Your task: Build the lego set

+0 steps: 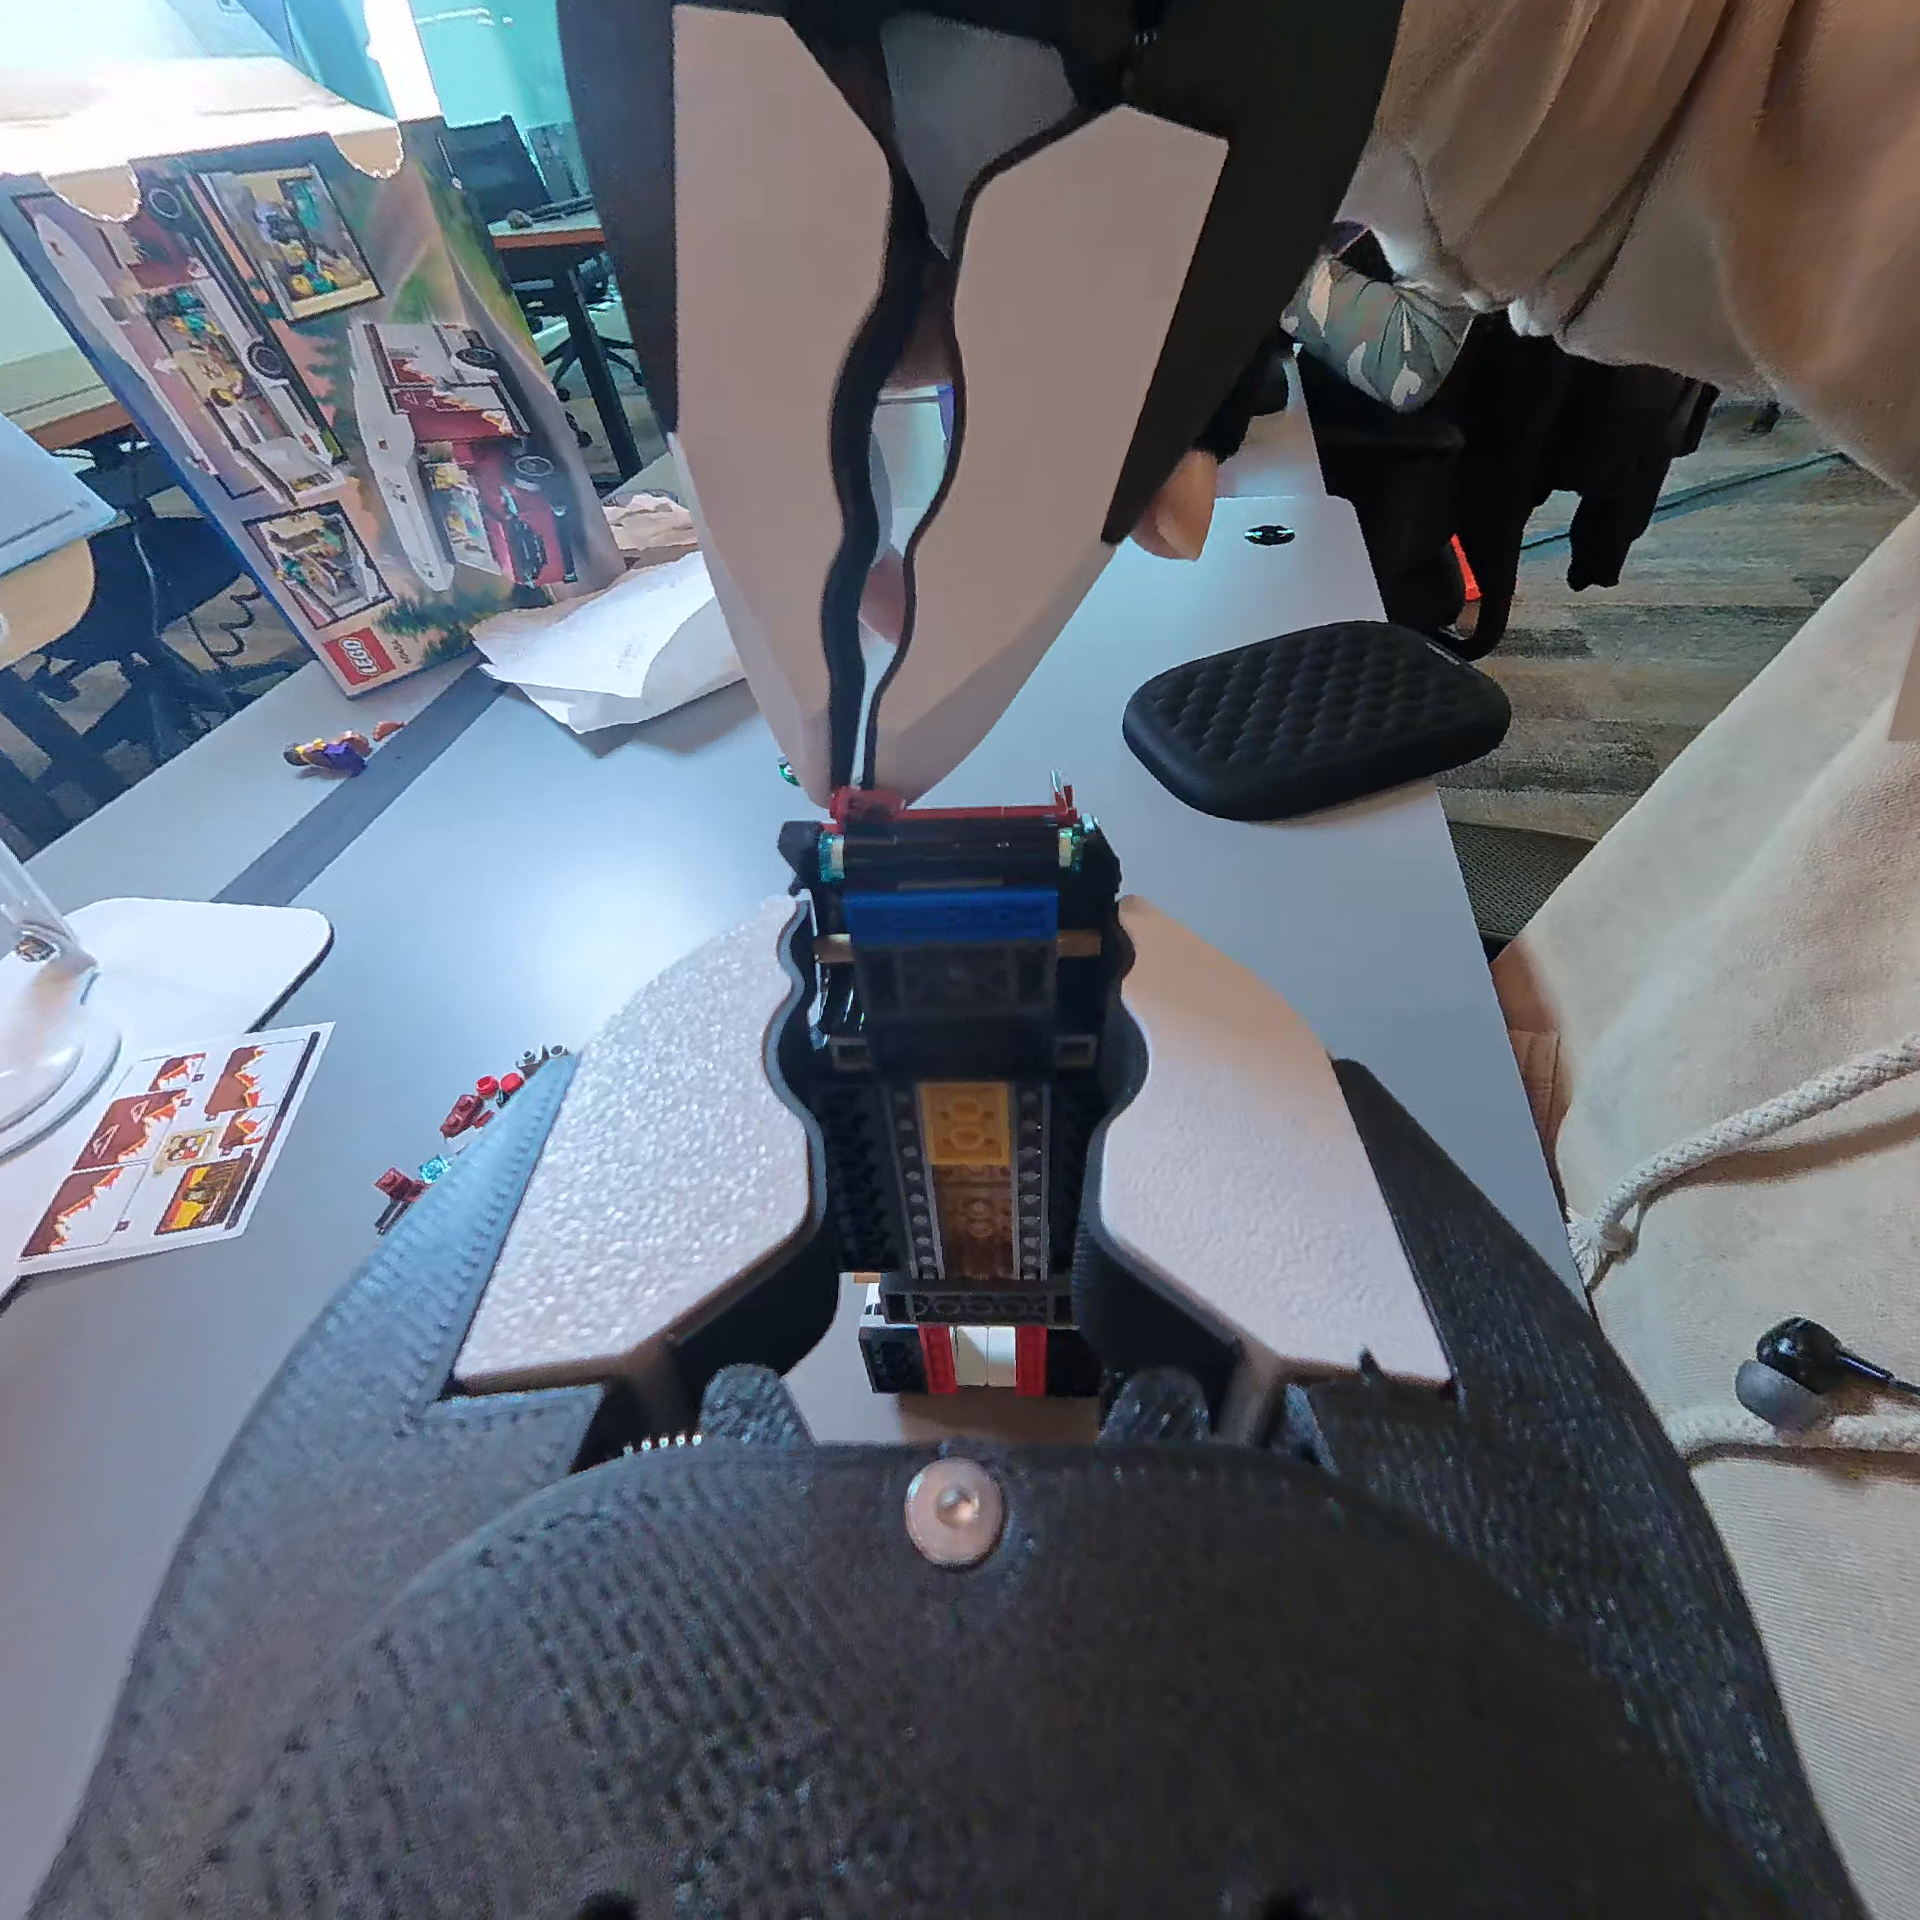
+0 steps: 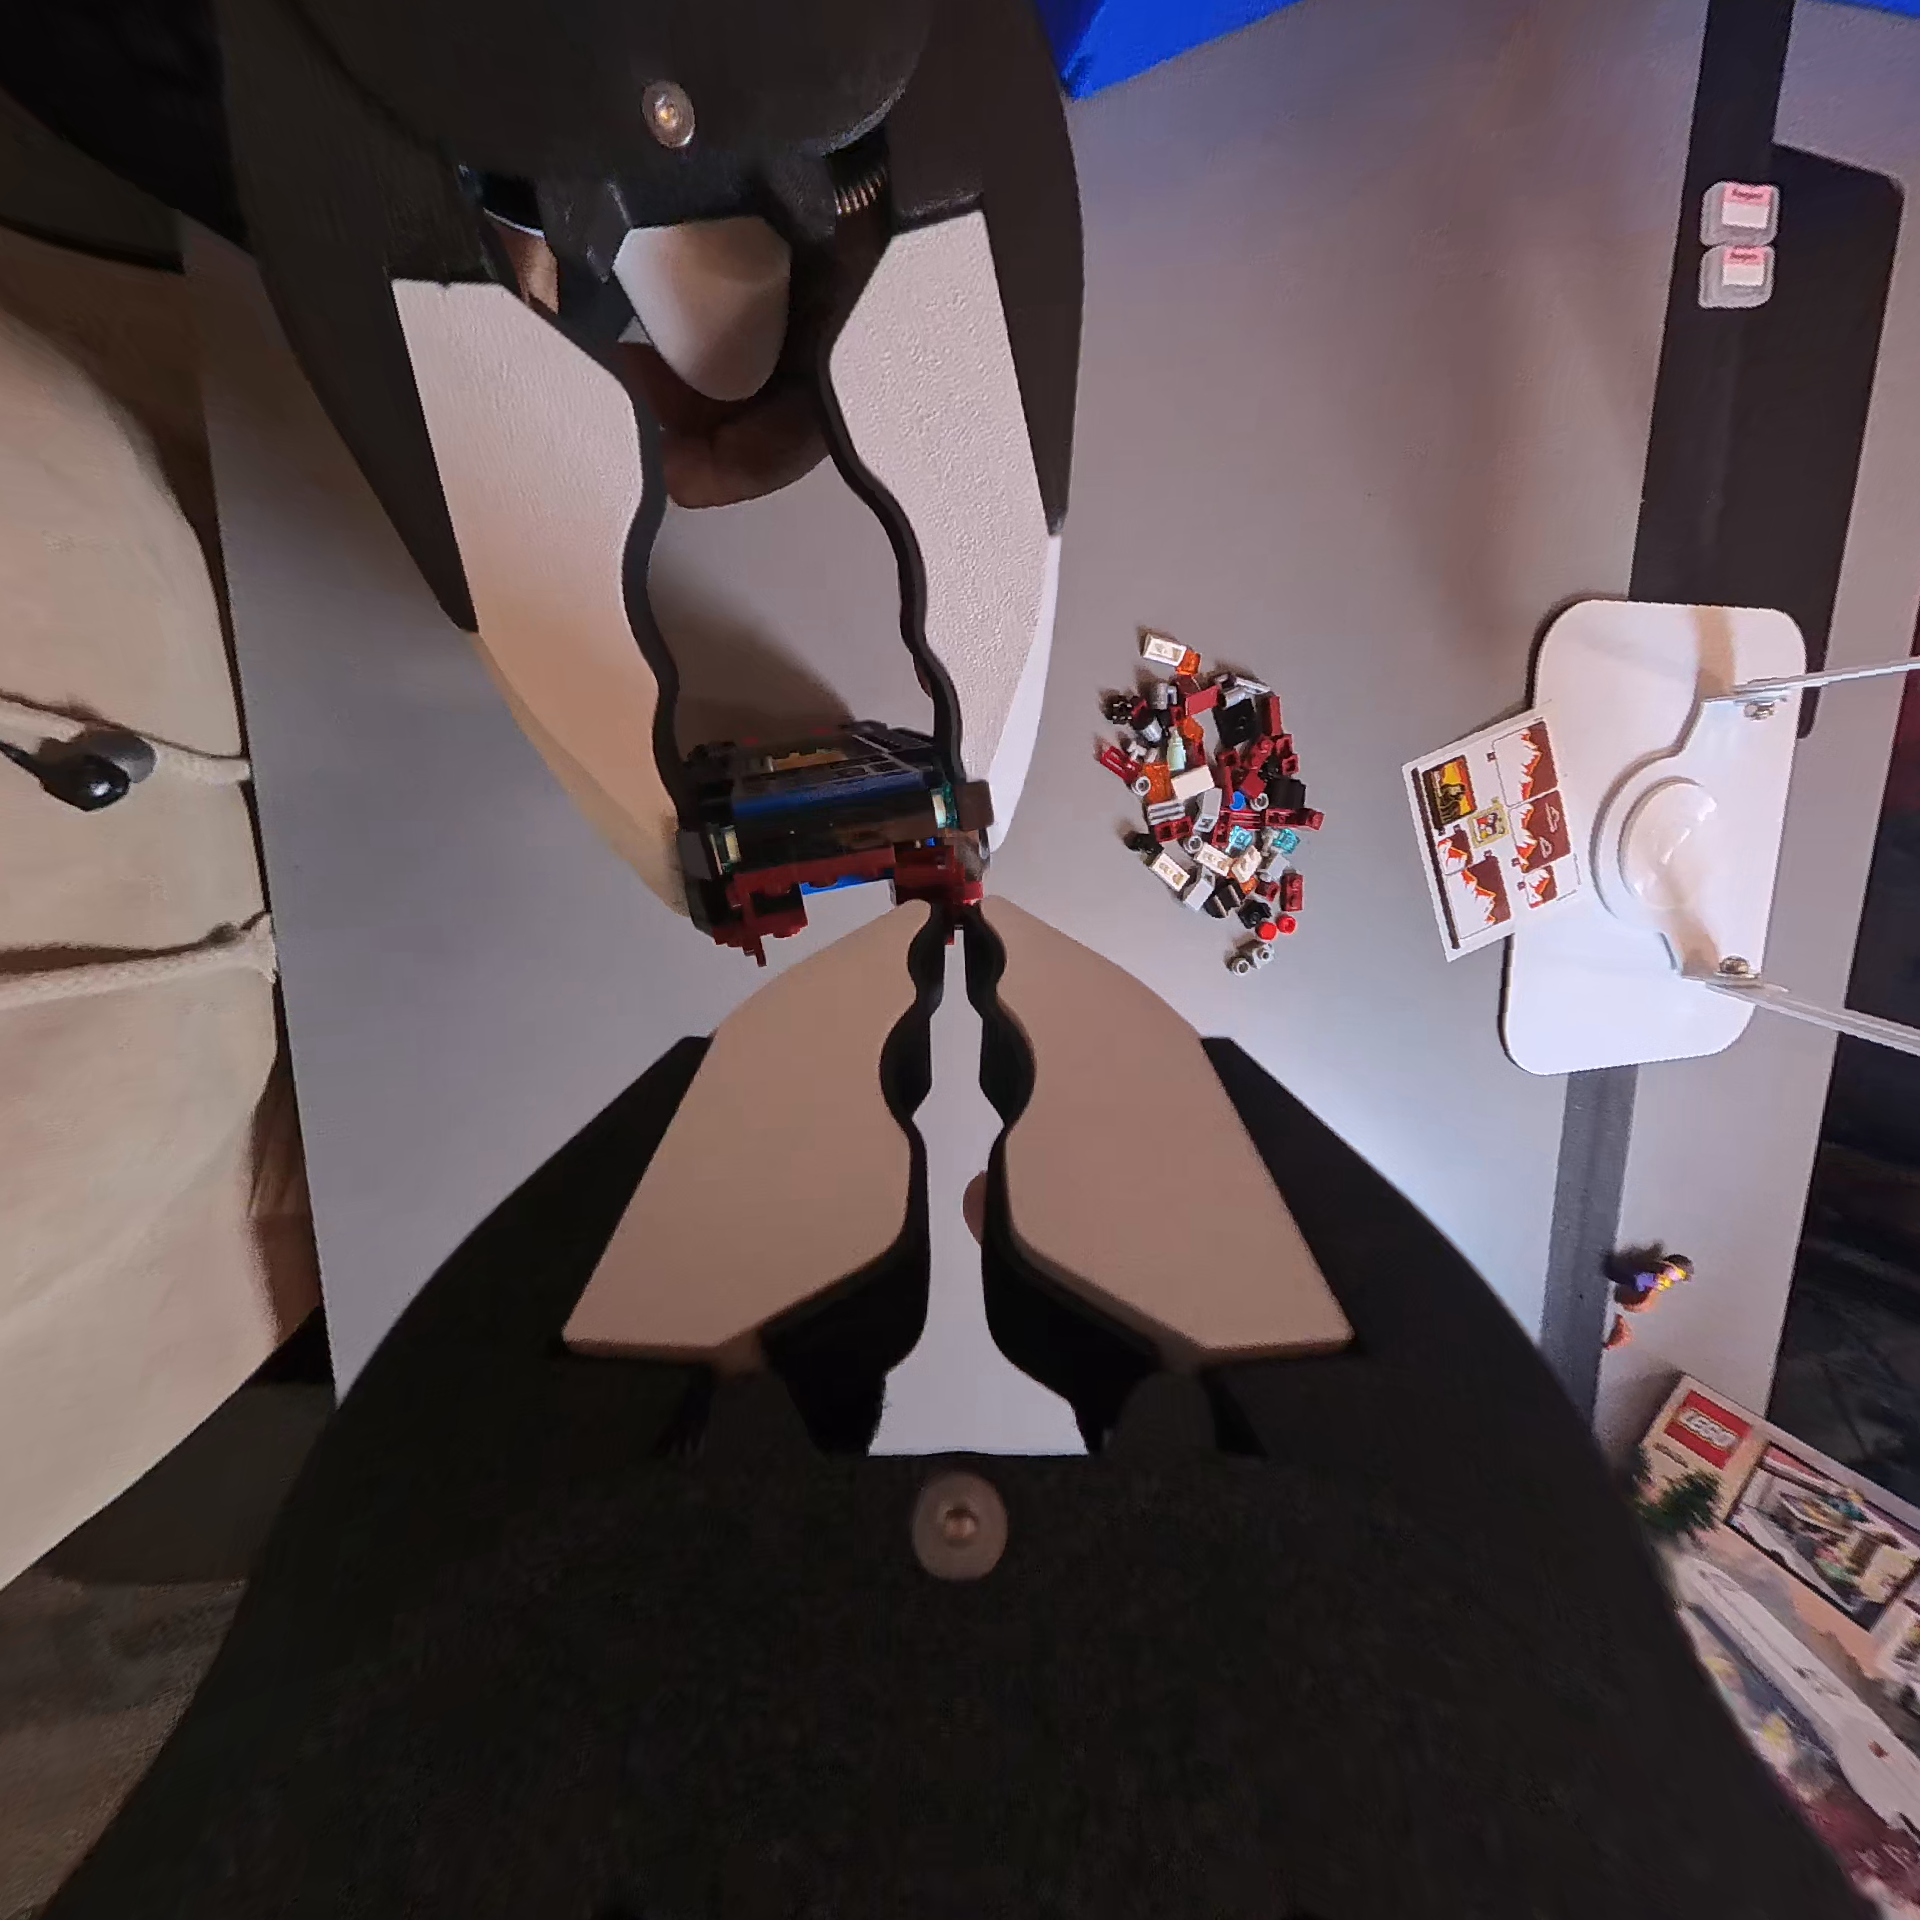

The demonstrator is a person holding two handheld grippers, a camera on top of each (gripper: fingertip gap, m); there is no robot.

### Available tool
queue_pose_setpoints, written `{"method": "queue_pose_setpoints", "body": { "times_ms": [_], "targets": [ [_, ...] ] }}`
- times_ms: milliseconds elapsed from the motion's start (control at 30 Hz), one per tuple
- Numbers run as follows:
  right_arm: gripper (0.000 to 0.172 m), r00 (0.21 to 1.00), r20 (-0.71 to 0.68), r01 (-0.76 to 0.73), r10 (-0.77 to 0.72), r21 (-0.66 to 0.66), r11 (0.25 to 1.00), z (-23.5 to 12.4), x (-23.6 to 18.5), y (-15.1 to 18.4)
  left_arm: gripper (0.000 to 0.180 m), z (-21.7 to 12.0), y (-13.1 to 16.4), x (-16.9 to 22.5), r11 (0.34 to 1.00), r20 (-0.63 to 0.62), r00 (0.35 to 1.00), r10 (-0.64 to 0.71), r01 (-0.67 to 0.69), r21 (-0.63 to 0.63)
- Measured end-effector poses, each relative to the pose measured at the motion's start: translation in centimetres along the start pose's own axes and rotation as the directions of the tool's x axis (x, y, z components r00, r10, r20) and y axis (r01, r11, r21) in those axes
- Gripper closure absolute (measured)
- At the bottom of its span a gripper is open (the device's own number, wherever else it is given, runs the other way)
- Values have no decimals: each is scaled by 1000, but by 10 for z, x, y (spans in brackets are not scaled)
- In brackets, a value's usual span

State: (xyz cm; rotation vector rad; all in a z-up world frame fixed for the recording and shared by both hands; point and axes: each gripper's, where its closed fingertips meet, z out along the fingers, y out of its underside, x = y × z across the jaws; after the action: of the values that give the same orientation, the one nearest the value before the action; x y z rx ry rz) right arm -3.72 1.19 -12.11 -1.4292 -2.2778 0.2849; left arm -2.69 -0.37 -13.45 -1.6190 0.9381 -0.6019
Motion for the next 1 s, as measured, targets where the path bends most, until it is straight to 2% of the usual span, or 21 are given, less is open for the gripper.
{"method": "queue_pose_setpoints", "body": {
  "times_ms": [400, 767, 1000],
  "targets": [
    [168, 996, 65, 68, -58, -166, 984, -6, -4, 8, 128, 8, -3, 7, 1000, -63, 998, 10, -11, -6],
    [161, 984, 176, -3, 4, -10, 1000, -5, -9, 1, 128, 6, -3, 10, 1000, -87, 996, -15, 16, 8],
    [165, 982, 179, 40, -60, 111, 993, -4, -9, -2, 128, 5, -2, 10, 1000, -93, 995, -21, 23, 18]
  ]
}}
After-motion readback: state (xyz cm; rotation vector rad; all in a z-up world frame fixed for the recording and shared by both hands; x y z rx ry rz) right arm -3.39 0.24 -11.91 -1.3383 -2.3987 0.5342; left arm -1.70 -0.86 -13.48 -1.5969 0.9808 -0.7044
